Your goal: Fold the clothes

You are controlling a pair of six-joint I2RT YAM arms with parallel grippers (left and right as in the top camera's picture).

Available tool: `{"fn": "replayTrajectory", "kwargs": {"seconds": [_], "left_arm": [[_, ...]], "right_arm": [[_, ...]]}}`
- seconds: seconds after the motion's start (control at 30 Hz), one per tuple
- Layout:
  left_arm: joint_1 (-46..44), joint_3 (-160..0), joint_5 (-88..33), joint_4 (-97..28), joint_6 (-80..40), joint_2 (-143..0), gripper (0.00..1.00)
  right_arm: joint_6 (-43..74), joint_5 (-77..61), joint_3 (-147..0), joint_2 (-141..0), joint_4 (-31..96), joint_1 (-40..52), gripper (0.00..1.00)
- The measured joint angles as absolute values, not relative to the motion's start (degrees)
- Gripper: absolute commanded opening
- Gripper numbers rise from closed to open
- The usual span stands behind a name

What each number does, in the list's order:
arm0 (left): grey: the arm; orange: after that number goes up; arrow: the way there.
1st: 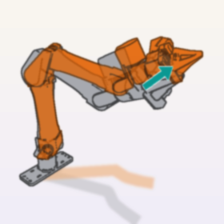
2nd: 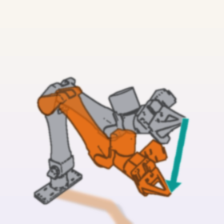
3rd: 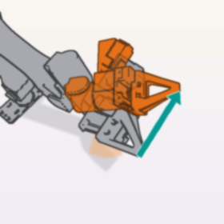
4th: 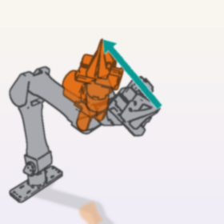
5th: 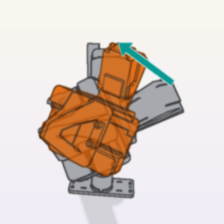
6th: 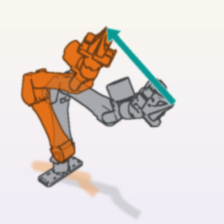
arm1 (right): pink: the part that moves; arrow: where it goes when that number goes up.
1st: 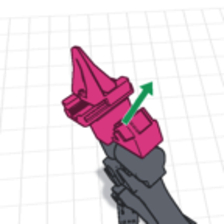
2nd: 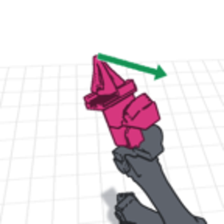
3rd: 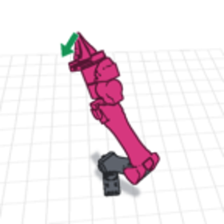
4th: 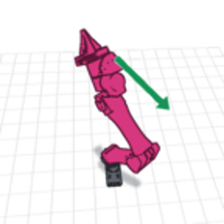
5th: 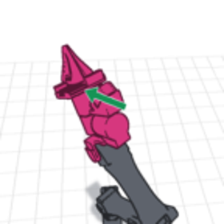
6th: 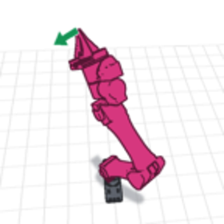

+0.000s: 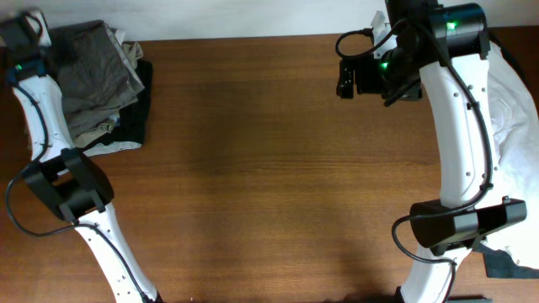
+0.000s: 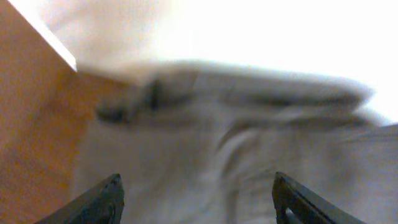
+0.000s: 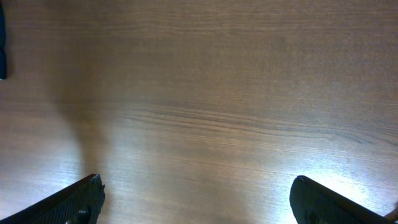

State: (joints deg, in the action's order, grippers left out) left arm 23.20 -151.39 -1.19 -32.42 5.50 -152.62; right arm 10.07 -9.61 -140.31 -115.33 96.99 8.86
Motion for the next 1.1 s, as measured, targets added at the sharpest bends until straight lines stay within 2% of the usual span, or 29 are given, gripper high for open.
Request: {"fn": "replayTrajectory", "kwargs": {"seconds": [0.13, 0.27, 0.43, 0.7, 0.9, 1.0, 1.1], "left_arm": [[20.8, -151.9, -4.1, -32.3, 5.5, -145.7, 0.74], [18.3, -152.7, -5.1, -32.3, 5.5, -145.4, 0.72], [17.1, -152.7, -5.1, -30.7, 5.5, -153.0, 0.68], [17.3, -152.5, -9.8, -30.3, 5.5, -162.6, 0.7], [17.5, -152.6, -11.2, -32.4, 5.5, -161.4, 0.79], [17.5, -152.2, -11.6, -37.4, 5.6, -158.2, 0.99], [17.5, -151.8, -11.9, -45.2, 5.3, -151.2, 0.99]], "right_arm": [[10.0, -9.8, -140.3, -115.3, 97.0, 8.9, 0.99], [10.1, -9.8, -140.3, -115.3, 97.0, 8.9, 0.99], [10.1, -9.9, -140.3, -115.3, 97.0, 8.9, 0.99], [10.0, -10.0, -140.3, -115.3, 97.0, 8.9, 0.99], [10.0, -10.0, -140.3, -115.3, 97.0, 8.9, 0.99], [10.1, -10.0, -140.3, -115.3, 97.0, 8.9, 0.99], [10.1, -10.1, -140.3, -115.3, 96.9, 8.9, 0.99]]}}
